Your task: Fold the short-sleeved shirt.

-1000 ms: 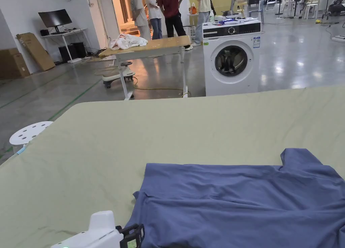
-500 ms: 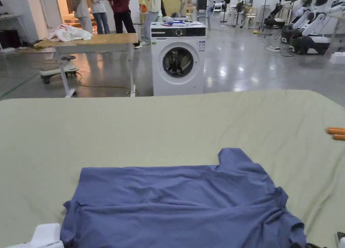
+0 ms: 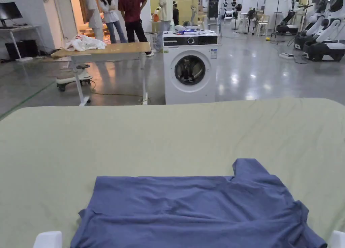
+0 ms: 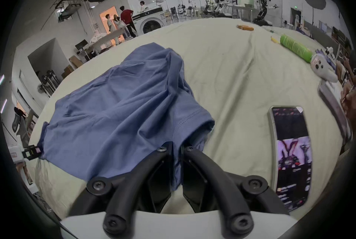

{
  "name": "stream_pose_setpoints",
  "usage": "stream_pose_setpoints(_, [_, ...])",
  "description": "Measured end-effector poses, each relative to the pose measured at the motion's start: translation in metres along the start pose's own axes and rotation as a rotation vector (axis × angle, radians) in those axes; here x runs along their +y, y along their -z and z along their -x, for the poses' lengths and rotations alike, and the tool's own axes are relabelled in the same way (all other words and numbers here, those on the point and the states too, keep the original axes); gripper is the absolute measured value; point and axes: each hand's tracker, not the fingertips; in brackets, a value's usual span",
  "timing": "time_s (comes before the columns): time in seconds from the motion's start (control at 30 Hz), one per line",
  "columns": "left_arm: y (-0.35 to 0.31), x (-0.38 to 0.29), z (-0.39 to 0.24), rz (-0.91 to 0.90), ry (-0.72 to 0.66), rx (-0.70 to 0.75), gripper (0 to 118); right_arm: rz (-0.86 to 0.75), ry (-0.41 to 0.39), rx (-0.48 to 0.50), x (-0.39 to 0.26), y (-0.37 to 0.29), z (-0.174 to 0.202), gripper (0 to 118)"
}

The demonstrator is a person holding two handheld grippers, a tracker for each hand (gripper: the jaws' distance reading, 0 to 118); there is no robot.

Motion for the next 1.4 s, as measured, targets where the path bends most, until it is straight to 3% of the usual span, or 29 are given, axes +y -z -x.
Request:
stream_pose_setpoints(0.17, [-0.069,-0.010,0.015,-0.038,-0.088,-0.073,0,-0.024,-0.043,-0.005,-0.005,-0.036,0.002,5])
stream_pose_setpoints(0.33, [-0.122,-0.060,0.026,-0.008,-0.078,-0.039,0,-0.017,-0.088,0.009,-0.032,-0.074,-0.005,5])
stream_pose_setpoints(0.57, [-0.132,-0.102,0.027,0.016,-0.112,-0.038,0,0.006,-0.158,-0.013,-0.070,-0.104,0.002,5])
stream_pose_setpoints(0.6, [-0.128,-0.103,0.028,0.019,-0.113,-0.041,10,0.003,-0.160,-0.011,-0.072,-0.103,0.003,6])
stream_pose_setpoints(0.67, [-0.128,-0.104,0.021,0.001,-0.076,0.012,23,0.013,-0.178,-0.017,-0.071,-0.100,0.004,14])
stream_pose_setpoints(0.7, [-0.132,-0.102,0.017,-0.010,-0.038,0.045,23,0.004,-0.179,-0.023,-0.071,-0.101,0.004,14])
stream_pose_setpoints(0.77, [-0.145,-0.094,0.008,-0.099,0.020,0.063,66,-0.062,-0.186,0.012,-0.069,-0.110,0.003,68])
stream_pose_setpoints(0.8, [-0.154,-0.091,0.003,-0.140,0.038,0.061,76,-0.082,-0.174,0.039,-0.066,-0.117,0.007,80])
stream_pose_setpoints(0.87, [-0.175,-0.081,-0.008,-0.238,0.069,0.068,78,-0.144,-0.166,0.105,-0.062,-0.131,0.011,80])
stream_pose_setpoints(1.03, [-0.214,-0.069,-0.048,-0.399,0.071,0.165,78,-0.276,-0.201,0.117,-0.062,-0.163,0.039,80])
stream_pose_setpoints(1.13, [-0.234,-0.071,-0.067,-0.466,0.077,0.121,77,-0.303,-0.206,0.193,-0.068,-0.175,0.051,78])
stream_pose_setpoints(1.2, [-0.240,-0.071,-0.078,-0.453,0.084,0.114,74,-0.319,-0.221,0.208,-0.073,-0.179,0.055,65])
stream_pose_setpoints(1.23, [-0.243,-0.072,-0.083,-0.445,0.095,0.111,65,-0.320,-0.236,0.214,-0.075,-0.182,0.059,49])
stream_pose_setpoints(1.33, [-0.246,-0.076,-0.092,-0.443,0.125,0.115,10,-0.293,-0.293,0.210,-0.077,-0.183,0.070,16])
stream_pose_setpoints(1.37, [-0.246,-0.077,-0.093,-0.442,0.132,0.109,5,-0.286,-0.307,0.218,-0.078,-0.183,0.073,4])
stream_pose_setpoints(1.4, [-0.243,-0.079,-0.091,-0.440,0.133,0.103,2,-0.286,-0.318,0.221,-0.080,-0.183,0.075,1])
